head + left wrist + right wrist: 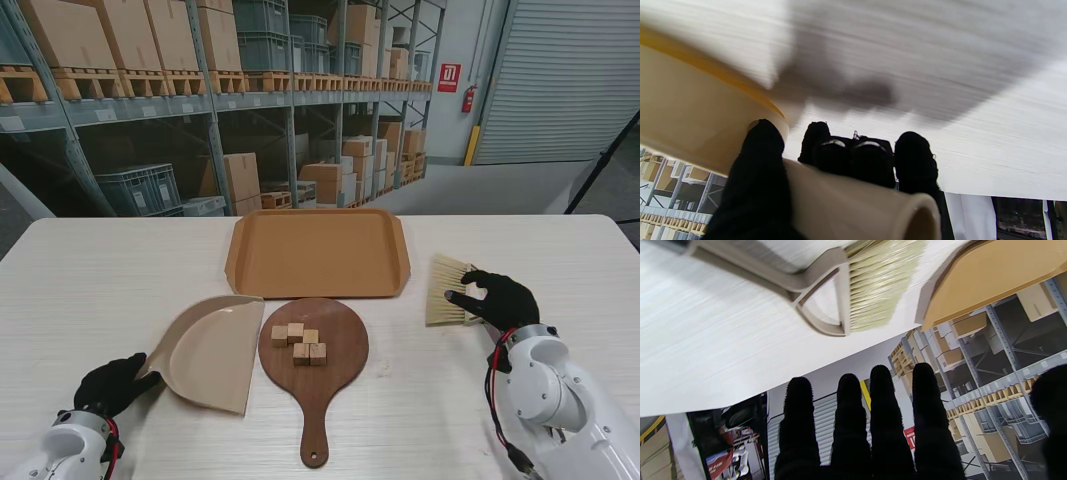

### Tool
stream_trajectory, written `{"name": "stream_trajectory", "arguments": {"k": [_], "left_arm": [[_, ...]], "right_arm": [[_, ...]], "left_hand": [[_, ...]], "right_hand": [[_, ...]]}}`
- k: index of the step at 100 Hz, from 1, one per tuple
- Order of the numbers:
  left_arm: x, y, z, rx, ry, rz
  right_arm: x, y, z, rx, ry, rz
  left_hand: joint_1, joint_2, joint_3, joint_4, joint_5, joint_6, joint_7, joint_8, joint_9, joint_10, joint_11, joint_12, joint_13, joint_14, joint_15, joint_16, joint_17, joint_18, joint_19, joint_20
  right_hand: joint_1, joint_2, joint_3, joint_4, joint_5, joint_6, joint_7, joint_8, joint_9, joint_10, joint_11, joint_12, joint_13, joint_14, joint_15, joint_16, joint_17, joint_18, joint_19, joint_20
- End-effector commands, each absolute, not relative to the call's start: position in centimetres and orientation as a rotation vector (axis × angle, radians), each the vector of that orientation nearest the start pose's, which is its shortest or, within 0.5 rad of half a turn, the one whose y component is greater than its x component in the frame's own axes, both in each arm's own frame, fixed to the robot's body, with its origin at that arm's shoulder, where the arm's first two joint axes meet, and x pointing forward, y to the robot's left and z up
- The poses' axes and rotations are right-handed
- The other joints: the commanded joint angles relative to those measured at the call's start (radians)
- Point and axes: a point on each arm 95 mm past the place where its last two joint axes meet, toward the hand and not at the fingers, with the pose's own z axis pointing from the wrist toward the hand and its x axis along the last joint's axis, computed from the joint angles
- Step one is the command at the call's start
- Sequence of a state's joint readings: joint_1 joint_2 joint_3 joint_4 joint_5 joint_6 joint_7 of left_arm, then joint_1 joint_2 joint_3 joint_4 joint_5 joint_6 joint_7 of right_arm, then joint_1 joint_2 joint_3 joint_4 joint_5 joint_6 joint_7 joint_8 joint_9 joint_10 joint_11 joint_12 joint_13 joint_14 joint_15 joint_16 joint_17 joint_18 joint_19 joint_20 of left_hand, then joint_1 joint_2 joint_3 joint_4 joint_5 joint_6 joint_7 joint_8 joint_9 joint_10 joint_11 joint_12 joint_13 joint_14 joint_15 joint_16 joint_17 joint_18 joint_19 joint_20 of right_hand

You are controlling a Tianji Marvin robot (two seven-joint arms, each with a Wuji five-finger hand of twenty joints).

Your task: Sweep wood blocks off a wooden cutting board into a dustpan and pour them into a container

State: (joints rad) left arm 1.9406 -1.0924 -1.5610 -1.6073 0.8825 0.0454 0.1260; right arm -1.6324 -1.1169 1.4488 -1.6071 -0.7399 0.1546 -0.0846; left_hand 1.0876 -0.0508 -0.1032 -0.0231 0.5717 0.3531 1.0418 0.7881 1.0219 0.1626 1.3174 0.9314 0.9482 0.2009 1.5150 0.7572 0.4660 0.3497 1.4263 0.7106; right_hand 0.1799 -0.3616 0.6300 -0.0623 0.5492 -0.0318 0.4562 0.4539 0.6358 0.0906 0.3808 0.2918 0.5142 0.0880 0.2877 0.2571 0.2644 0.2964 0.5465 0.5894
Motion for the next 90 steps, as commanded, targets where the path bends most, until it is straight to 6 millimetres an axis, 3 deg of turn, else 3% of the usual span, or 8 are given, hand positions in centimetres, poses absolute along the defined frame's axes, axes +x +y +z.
{"name": "stream_trajectory", "arguments": {"k": [1,31,90], "left_arm": [[30.9,13.4,-38.5,-1.561,1.225,-1.191],[30.9,13.1,-38.5,-1.57,1.228,-1.19],[30.9,13.0,-38.5,-1.582,1.231,-1.18]], "right_arm": [[40.2,-10.5,-31.1,1.543,1.014,1.36],[38.9,-13.4,-31.7,1.424,1.077,1.197],[36.0,-16.4,-34.5,1.392,1.229,1.008]], "left_hand": [[0.177,0.162,0.082,0.014,0.07,0.082,0.066,0.016,0.078,-0.105,0.134,0.023,0.117,-0.201,0.057,-0.01,0.006,0.014,0.045,0.031],[0.174,0.16,0.082,0.014,0.073,0.079,0.067,0.015,0.081,-0.108,0.133,0.02,0.117,-0.201,0.057,-0.013,0.006,0.013,0.046,0.03],[0.168,0.154,0.083,0.014,0.085,0.074,0.069,0.015,0.092,-0.113,0.134,0.017,0.121,-0.204,0.053,-0.021,0.011,0.01,0.051,0.028]], "right_hand": [[0.021,-0.046,0.0,0.016,0.025,0.019,0.002,0.008,0.014,0.016,0.028,0.017,0.033,0.008,0.027,0.022,0.011,0.033,0.035,0.01],[0.047,-0.2,0.068,0.005,0.075,0.06,0.023,0.03,0.06,0.021,0.062,0.026,0.123,0.005,0.064,0.037,0.073,0.024,0.117,0.007],[0.128,-0.313,0.112,0.002,0.124,0.06,0.053,0.077,0.114,0.01,0.132,0.064,0.211,0.007,0.153,0.078,0.131,-0.02,0.304,-0.045]]}}
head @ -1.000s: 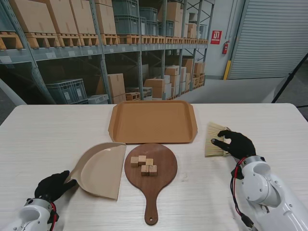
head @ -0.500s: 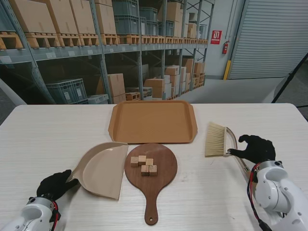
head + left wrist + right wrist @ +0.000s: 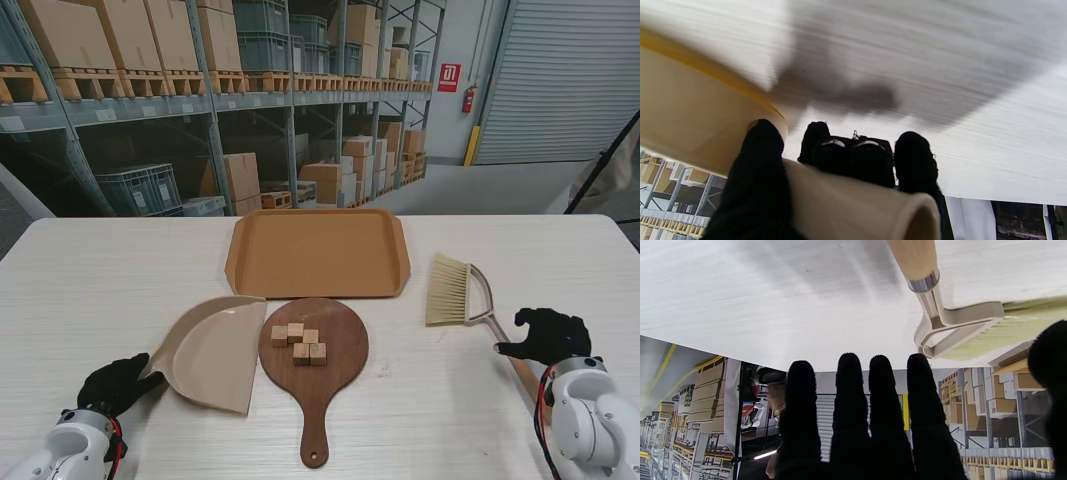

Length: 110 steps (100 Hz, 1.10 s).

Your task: Sweep wood blocks off a wooden cutting board into a dustpan and pour them into a container

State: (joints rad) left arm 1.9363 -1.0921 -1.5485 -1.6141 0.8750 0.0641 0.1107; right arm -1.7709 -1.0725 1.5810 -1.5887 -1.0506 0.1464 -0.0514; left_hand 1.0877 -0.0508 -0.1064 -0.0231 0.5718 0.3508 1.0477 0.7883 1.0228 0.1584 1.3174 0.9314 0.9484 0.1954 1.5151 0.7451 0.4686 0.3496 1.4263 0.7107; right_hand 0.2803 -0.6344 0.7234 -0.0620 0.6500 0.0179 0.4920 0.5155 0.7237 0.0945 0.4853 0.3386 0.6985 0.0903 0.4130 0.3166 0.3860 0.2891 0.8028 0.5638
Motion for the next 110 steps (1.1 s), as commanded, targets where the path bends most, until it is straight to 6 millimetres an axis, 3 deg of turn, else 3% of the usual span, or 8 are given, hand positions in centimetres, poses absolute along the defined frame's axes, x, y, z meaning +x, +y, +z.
{"name": "stream_trajectory", "arguments": {"k": [1,44,72,74,78,82,110], "left_arm": [[30.9,13.0,-38.5,-1.583,1.231,-1.18],[30.9,13.1,-38.6,-1.587,1.232,-1.171],[30.9,13.1,-38.6,-1.591,1.235,-1.166],[30.9,13.1,-38.6,-1.591,1.235,-1.165],[30.9,13.1,-38.7,-1.592,1.235,-1.165],[30.9,13.1,-38.7,-1.593,1.235,-1.164],[30.9,13.1,-38.7,-1.596,1.24,-1.16]], "right_arm": [[36.0,-16.4,-34.5,1.391,1.233,1.006],[34.8,-17.2,-35.9,1.388,1.352,0.932],[34.7,-17.2,-36.6,1.387,1.394,0.898],[34.7,-17.2,-36.6,1.387,1.395,0.897],[34.8,-17.2,-36.7,1.386,1.398,0.894],[34.8,-17.2,-36.7,1.383,1.403,0.889],[34.8,-17.6,-36.7,1.369,1.405,0.876]], "left_hand": [[0.168,0.155,0.087,0.014,0.085,0.076,0.063,0.015,0.091,-0.108,0.134,0.017,0.121,-0.198,0.053,-0.009,0.008,0.01,0.051,0.028],[0.165,0.153,0.087,0.014,0.089,0.074,0.063,0.015,0.094,-0.113,0.134,0.016,0.121,-0.198,0.051,-0.012,0.008,0.01,0.052,0.027],[0.163,0.154,0.087,0.013,0.089,0.072,0.062,0.015,0.095,-0.113,0.134,0.016,0.122,-0.198,0.05,-0.014,0.008,0.01,0.052,0.027],[0.163,0.153,0.087,0.013,0.089,0.072,0.062,0.015,0.096,-0.113,0.134,0.016,0.122,-0.198,0.049,-0.014,0.009,0.01,0.052,0.027],[0.163,0.153,0.087,0.013,0.09,0.072,0.062,0.015,0.096,-0.114,0.134,0.016,0.122,-0.198,0.049,-0.014,0.009,0.01,0.052,0.027],[0.163,0.153,0.087,0.013,0.09,0.072,0.062,0.015,0.097,-0.115,0.134,0.016,0.122,-0.198,0.049,-0.015,0.009,0.01,0.052,0.027],[0.161,0.153,0.087,0.013,0.092,0.069,0.063,0.015,0.098,-0.117,0.133,0.016,0.122,-0.198,0.047,-0.016,0.009,0.01,0.052,0.027]], "right_hand": [[0.029,-0.041,0.018,0.002,0.024,0.009,0.019,0.017,0.027,0.007,0.029,0.018,0.027,0.004,0.028,0.019,0.01,-0.014,0.05,-0.019],[0.12,-0.098,0.004,0.006,0.034,-0.017,0.068,0.046,0.051,-0.014,0.069,0.04,0.063,-0.009,0.072,0.035,0.045,-0.047,0.126,-0.039],[0.25,-0.161,-0.032,0.017,0.056,-0.042,0.119,0.062,0.086,-0.031,0.101,0.056,0.102,-0.022,0.106,0.043,0.08,-0.07,0.18,-0.058],[0.235,-0.179,0.028,0.019,0.055,-0.043,0.128,0.06,0.088,-0.034,0.104,0.058,0.104,-0.022,0.111,0.042,0.081,-0.073,0.19,-0.066],[0.181,-0.24,0.248,-0.015,0.058,-0.047,0.139,0.054,0.094,-0.035,0.107,0.059,0.11,-0.025,0.115,0.041,0.085,-0.076,0.204,-0.083],[0.159,-0.272,0.362,-0.041,0.058,-0.051,0.146,0.052,0.097,-0.037,0.11,0.06,0.115,-0.026,0.119,0.04,0.089,-0.081,0.21,-0.089],[0.243,-0.281,0.464,-0.05,0.088,-0.077,0.178,0.056,0.141,-0.052,0.123,0.061,0.156,-0.035,0.134,0.043,0.121,-0.104,0.233,-0.091]]}}
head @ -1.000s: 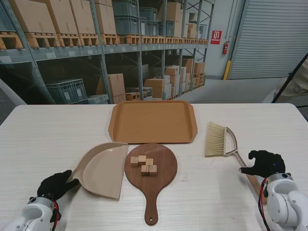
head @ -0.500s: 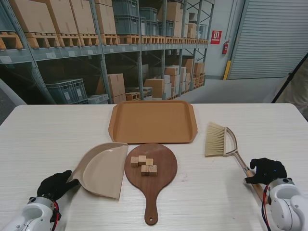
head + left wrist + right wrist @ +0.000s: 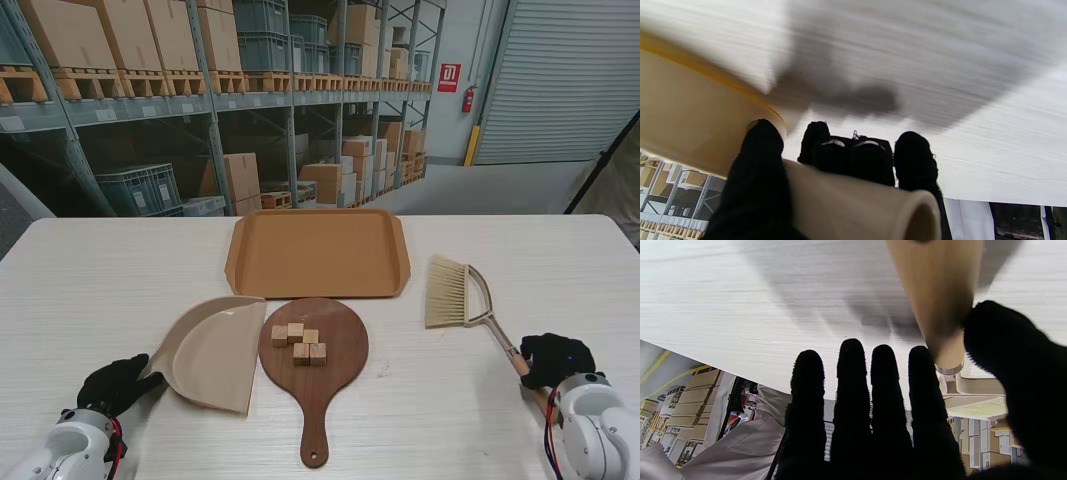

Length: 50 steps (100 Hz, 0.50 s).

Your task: Sweep wood blocks off a wooden cutting board into a dustpan and pour them into a container

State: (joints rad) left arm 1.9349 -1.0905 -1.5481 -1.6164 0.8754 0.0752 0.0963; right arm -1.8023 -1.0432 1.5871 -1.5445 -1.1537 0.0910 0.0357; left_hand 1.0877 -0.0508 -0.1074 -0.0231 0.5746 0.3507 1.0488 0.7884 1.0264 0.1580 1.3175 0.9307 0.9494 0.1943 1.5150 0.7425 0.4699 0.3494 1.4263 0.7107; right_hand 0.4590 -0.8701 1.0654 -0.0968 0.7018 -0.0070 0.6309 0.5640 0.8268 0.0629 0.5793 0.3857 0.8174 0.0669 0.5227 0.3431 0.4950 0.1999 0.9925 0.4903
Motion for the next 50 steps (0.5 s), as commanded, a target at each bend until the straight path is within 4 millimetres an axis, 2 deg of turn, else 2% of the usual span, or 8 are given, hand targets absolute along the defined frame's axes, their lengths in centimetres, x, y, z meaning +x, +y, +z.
{"name": "stream_trajectory", "arguments": {"k": [1,25,50], "left_arm": [[30.9,13.1,-38.7,-1.596,1.24,-1.16],[30.9,13.1,-38.7,-1.597,1.244,-1.159],[30.9,13.1,-38.8,-1.598,1.246,-1.157]], "right_arm": [[34.8,-17.6,-36.7,1.368,1.406,0.876],[35.1,-18.4,-36.4,1.33,1.419,0.856],[35.6,-19.8,-35.8,1.245,1.458,0.811]], "left_hand": [[0.161,0.153,0.088,0.013,0.089,0.069,0.062,0.015,0.094,-0.117,0.133,0.017,0.121,-0.197,0.047,-0.014,0.008,0.01,0.052,0.027],[0.16,0.152,0.088,0.013,0.09,0.067,0.062,0.015,0.095,-0.117,0.133,0.017,0.122,-0.198,0.044,-0.015,0.008,0.007,0.054,0.026],[0.157,0.153,0.087,0.012,0.091,0.066,0.061,0.015,0.095,-0.117,0.133,0.017,0.122,-0.198,0.044,-0.016,0.009,0.008,0.054,0.026]], "right_hand": [[0.068,-0.046,0.124,-0.015,0.038,-0.053,0.04,0.008,0.04,-0.021,0.029,0.014,0.038,-0.013,0.025,0.017,0.013,-0.015,0.044,-0.017],[0.128,-0.042,0.154,-0.022,0.047,-0.07,0.062,0.007,0.06,-0.031,0.033,0.014,0.061,-0.018,0.031,0.017,0.032,-0.028,0.058,-0.02],[0.152,-0.041,0.163,-0.027,0.051,-0.084,0.082,0.004,0.072,-0.039,0.04,0.015,0.074,-0.024,0.037,0.018,0.042,-0.032,0.066,-0.026]]}}
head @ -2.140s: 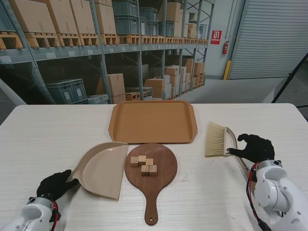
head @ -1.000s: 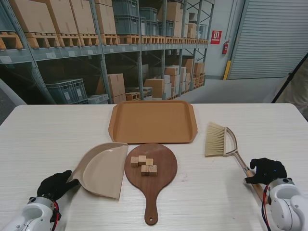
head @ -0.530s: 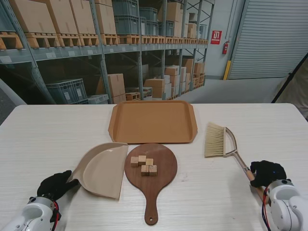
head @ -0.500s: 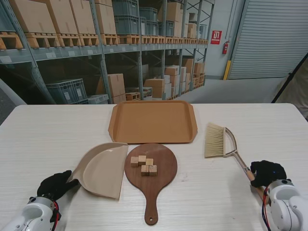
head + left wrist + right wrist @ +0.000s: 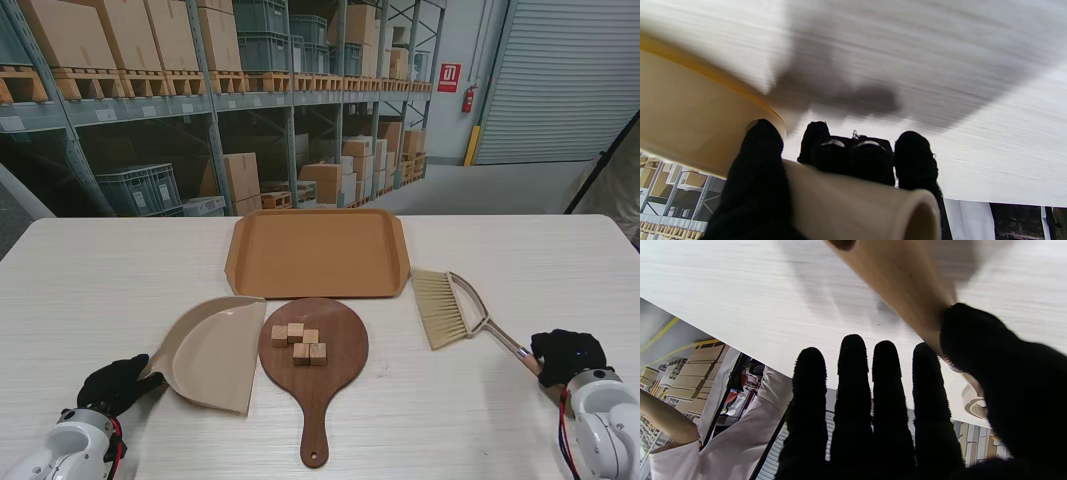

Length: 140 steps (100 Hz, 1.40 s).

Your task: Sweep wood blocks off a wooden cutting board into a dustpan and pour them into a container

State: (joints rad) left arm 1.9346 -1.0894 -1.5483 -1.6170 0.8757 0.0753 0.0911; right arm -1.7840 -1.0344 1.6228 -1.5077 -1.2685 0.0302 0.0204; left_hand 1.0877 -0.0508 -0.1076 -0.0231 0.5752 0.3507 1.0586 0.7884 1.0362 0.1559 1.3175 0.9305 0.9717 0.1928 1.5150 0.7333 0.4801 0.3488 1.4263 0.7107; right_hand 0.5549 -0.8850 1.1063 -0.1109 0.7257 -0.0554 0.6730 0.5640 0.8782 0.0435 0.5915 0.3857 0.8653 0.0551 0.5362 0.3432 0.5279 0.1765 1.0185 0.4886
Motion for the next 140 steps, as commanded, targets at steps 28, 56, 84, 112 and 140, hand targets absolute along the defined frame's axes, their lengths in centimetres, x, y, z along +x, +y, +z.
{"name": "stream_trajectory", "arguments": {"k": [28,56,84,112,140], "left_arm": [[30.9,13.2,-38.8,-1.598,1.247,-1.155],[30.9,13.3,-38.8,-1.599,1.241,-1.154],[30.7,13.3,-38.8,-1.604,1.24,-1.149],[30.7,13.4,-38.8,-1.604,1.243,-1.148],[30.7,13.4,-38.9,-1.607,1.247,-1.147]], "right_arm": [[36.0,-20.2,-35.1,1.232,1.406,0.813],[35.9,-18.9,-35.4,1.387,1.225,0.932],[35.9,-18.8,-36.3,1.52,1.117,0.936],[36.1,-19.2,-37.3,1.572,1.095,0.93],[36.3,-19.3,-38.1,1.592,1.067,0.918]], "left_hand": [[0.155,0.152,0.087,0.012,0.092,0.064,0.052,0.014,0.087,-0.118,0.131,0.017,0.101,-0.197,0.043,-0.008,0.0,0.006,0.055,0.026],[0.154,0.152,0.088,0.012,0.092,0.064,0.052,0.014,0.087,-0.118,0.131,0.017,0.101,-0.197,0.042,-0.009,0.0,0.006,0.055,0.026],[0.154,0.15,0.088,0.012,0.092,0.064,0.052,0.014,0.087,-0.118,0.131,0.017,0.101,-0.197,0.04,-0.011,0.001,0.005,0.056,0.025],[0.152,0.15,0.088,0.012,0.092,0.063,0.052,0.014,0.087,-0.118,0.131,0.017,0.102,-0.197,0.037,-0.012,0.001,0.005,0.057,0.025],[0.152,0.148,0.088,0.012,0.096,0.059,0.051,0.012,0.088,-0.119,0.13,0.016,0.102,-0.197,0.031,-0.015,0.001,0.004,0.057,0.025]], "right_hand": [[-0.04,-0.04,0.104,-0.014,-0.022,-0.014,0.033,-0.008,-0.028,-0.007,0.023,0.013,-0.005,-0.006,0.012,0.012,-0.016,0.005,0.023,-0.041],[-0.24,-0.003,-0.013,-0.003,-0.13,0.111,-0.015,0.027,-0.193,0.054,0.084,0.069,-0.143,0.033,0.008,0.029,-0.124,0.032,-0.083,-0.057],[-0.263,0.009,-0.04,0.002,-0.119,0.146,0.082,0.177,-0.183,0.063,0.26,0.169,-0.145,0.06,0.153,0.096,-0.084,0.008,-0.053,-0.039],[-0.294,0.045,-0.055,0.011,-0.085,0.13,0.157,0.237,-0.154,0.04,0.334,0.208,-0.119,0.055,0.228,0.12,-0.037,0.013,-0.007,-0.016],[-0.287,0.027,0.04,0.048,-0.046,0.098,0.226,0.259,-0.091,0.013,0.38,0.229,-0.053,0.046,0.296,0.144,0.064,0.001,0.069,0.036]]}}
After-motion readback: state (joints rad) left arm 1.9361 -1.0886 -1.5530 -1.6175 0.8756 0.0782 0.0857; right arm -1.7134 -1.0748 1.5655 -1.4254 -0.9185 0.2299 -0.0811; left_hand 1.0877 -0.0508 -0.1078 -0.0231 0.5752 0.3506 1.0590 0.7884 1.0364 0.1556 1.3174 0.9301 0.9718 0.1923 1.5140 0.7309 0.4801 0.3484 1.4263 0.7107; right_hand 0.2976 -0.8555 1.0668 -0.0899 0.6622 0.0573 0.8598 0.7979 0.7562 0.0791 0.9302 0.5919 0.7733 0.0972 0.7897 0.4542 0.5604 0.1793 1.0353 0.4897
